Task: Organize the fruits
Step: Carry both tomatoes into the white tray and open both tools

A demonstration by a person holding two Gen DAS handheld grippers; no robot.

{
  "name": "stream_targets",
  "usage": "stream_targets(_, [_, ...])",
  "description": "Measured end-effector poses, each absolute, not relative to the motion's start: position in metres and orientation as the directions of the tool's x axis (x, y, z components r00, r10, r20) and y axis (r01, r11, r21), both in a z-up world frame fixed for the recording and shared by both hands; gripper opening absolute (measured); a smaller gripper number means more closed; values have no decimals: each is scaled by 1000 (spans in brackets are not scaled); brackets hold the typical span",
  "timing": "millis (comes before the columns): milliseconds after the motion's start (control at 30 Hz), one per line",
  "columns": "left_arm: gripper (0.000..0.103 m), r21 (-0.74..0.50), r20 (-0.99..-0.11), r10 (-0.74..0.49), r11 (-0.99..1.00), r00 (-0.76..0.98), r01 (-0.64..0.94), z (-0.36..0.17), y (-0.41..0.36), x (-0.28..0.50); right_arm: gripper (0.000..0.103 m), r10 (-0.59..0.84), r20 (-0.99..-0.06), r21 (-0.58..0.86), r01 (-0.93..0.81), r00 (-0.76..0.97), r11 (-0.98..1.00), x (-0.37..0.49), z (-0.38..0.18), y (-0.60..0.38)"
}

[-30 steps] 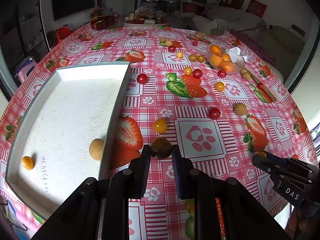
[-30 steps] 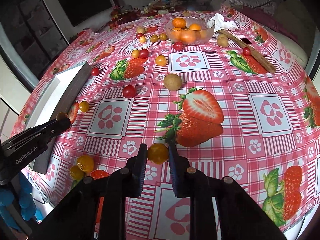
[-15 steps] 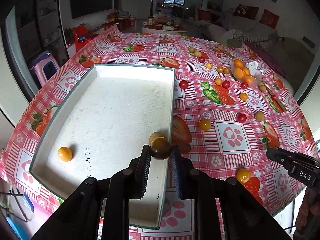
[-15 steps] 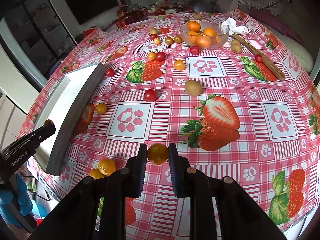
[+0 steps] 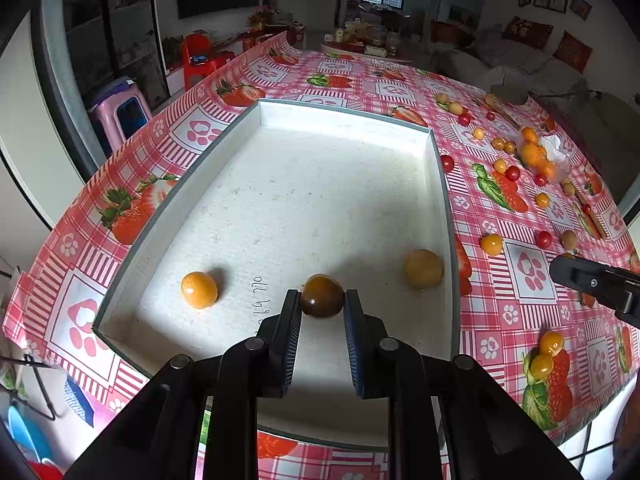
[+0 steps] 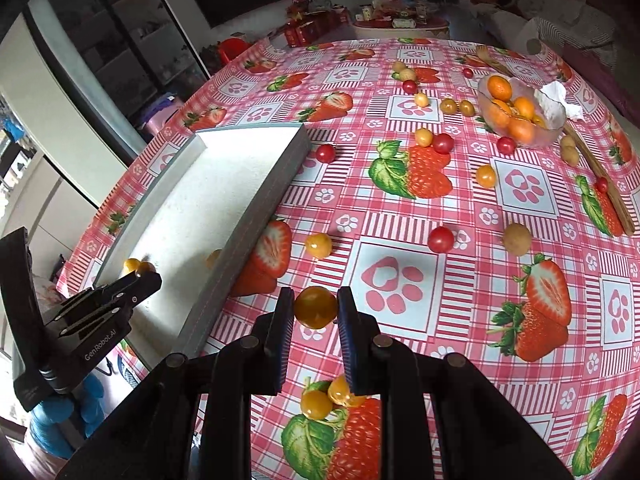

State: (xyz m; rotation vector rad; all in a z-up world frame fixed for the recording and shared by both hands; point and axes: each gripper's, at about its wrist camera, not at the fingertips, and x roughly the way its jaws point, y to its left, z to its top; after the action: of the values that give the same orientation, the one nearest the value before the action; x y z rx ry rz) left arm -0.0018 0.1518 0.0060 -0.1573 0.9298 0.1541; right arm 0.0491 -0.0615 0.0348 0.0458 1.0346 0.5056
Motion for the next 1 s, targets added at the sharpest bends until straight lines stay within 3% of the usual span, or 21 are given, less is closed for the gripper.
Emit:
stream_targets(500, [23,-45,-822,89,975,563,-219,-8,174,1,24,443,-843,230,-539,305,810,91,28,58])
stream_targets(1000, [24,5,-824,120,979,553,-205,-12,168,7,24,361,-893,158,-565,268,810,107,-4,93])
